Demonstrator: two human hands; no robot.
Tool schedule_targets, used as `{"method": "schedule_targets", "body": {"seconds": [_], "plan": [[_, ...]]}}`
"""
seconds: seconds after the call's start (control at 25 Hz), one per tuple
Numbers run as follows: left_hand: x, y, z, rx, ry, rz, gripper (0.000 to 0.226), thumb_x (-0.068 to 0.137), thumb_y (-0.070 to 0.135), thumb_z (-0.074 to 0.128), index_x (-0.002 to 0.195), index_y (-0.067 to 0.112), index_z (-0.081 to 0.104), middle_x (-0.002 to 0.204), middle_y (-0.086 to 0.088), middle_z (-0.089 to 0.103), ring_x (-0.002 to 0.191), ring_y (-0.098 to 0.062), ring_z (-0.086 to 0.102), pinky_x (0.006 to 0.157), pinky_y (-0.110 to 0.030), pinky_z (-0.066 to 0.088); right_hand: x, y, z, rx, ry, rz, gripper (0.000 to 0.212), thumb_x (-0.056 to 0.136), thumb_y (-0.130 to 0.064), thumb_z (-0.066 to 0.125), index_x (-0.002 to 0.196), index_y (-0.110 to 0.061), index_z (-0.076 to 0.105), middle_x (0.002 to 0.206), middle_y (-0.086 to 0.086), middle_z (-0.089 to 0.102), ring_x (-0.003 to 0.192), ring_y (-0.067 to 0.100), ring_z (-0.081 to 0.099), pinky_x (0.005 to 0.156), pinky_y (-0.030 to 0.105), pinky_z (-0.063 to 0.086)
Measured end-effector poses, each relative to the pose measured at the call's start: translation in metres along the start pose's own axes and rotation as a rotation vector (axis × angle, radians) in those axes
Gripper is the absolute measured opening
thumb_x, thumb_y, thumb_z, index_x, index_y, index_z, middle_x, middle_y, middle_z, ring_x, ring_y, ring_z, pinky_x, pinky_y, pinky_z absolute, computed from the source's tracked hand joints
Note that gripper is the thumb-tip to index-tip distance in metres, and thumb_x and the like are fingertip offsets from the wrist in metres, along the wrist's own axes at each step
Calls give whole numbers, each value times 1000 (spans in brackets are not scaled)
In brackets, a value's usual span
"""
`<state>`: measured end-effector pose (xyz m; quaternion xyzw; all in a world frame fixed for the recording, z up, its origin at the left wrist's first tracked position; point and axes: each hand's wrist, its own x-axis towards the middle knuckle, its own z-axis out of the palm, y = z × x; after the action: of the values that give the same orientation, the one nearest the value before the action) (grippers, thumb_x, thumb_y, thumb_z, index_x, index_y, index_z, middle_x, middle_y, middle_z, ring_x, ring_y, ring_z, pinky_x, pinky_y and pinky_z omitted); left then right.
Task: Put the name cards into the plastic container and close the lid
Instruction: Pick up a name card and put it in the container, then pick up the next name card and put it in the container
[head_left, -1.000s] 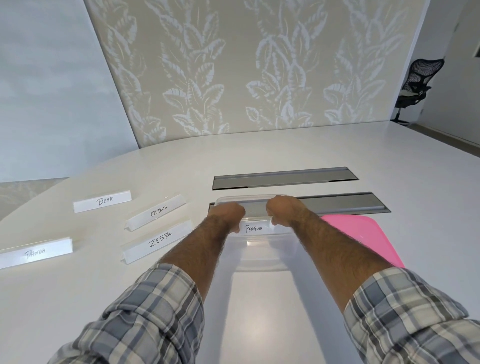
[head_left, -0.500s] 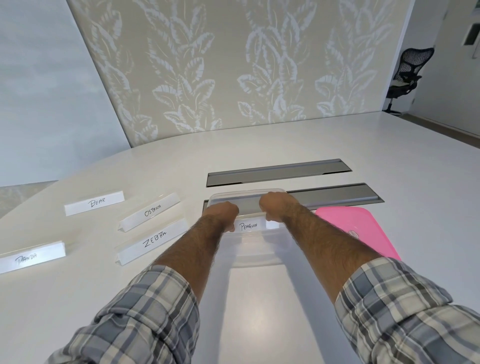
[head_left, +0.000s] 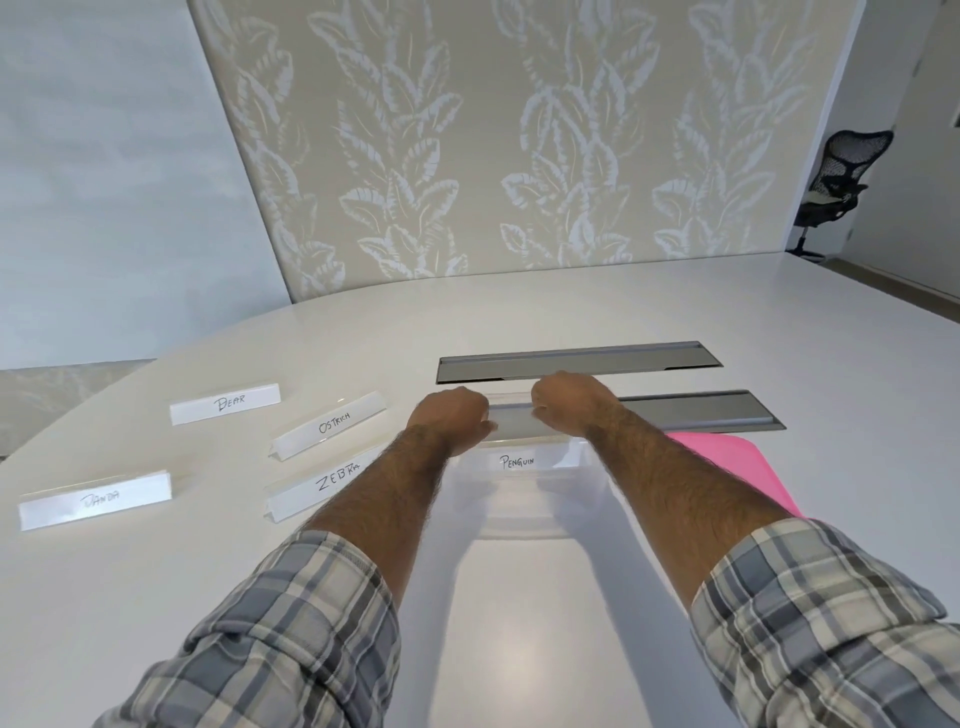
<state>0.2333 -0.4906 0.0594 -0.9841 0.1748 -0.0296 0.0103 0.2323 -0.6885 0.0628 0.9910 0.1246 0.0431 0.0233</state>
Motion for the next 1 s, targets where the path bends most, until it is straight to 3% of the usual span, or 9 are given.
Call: {"method": "schedule_targets", "body": {"seconds": [0.08, 0.2, 0.32, 0.44, 0.68, 1.0], "plan": [[-9, -11, -15, 0, 95, -37, 38, 99, 49, 47, 101, 19, 69, 106, -5, 70, 95, -28, 66, 77, -34, 48, 0, -6, -13, 44, 48, 17, 29, 96, -33, 48, 107, -14, 66, 111, 6, 68, 104, 28, 64, 85, 37, 50], [-32, -43, -38, -80, 183, -131, 47, 100, 54, 41, 120, 19, 65, 122, -6, 66, 112, -27, 61, 89, -38, 48, 1, -28, -32, 81, 97, -2, 42, 99, -44, 43, 123, -13, 59, 126, 7, 63, 114, 28, 59, 91, 40, 48], [-56, -87, -51, -57, 190, -178, 62, 101, 58, 34, 146, 17, 45, 157, -7, 37, 143, -26, 35, 114, -41, 31, 8, -63, -44, 192, 109, -69, 68, 98, -50, 45, 152, -12, 28, 160, 7, 29, 145, 26, 32, 110, 46, 38], [-89, -135, -58, -2, 176, -256, 73, 100, 62, 28, 158, 19, 22, 168, -6, 5, 154, -24, 5, 123, -45, 9, 20, -107, -50, 164, 166, -135, 85, 97, -58, 43, 157, -11, 8, 166, 7, 6, 153, 27, 8, 116, 48, 30], [-163, -246, -69, 32, 188, -393, 75, 99, 64, 24, 160, 21, 13, 168, -4, -3, 154, -22, -5, 124, -46, 1, 47, -207, -66, 107, 208, -237, 86, 97, -63, 35, 158, -11, 4, 167, 8, 0, 154, 27, 2, 122, 49, 15], [-245, -389, -56, 48, 130, -519, 72, 101, 61, 24, 160, 25, 4, 167, -3, -11, 154, -22, -9, 124, -45, -2, 88, -362, -70, 123, 244, -350, 88, 96, -64, 35, 158, -10, 3, 167, 9, 1, 154, 27, 4, 122, 47, 14]]}}
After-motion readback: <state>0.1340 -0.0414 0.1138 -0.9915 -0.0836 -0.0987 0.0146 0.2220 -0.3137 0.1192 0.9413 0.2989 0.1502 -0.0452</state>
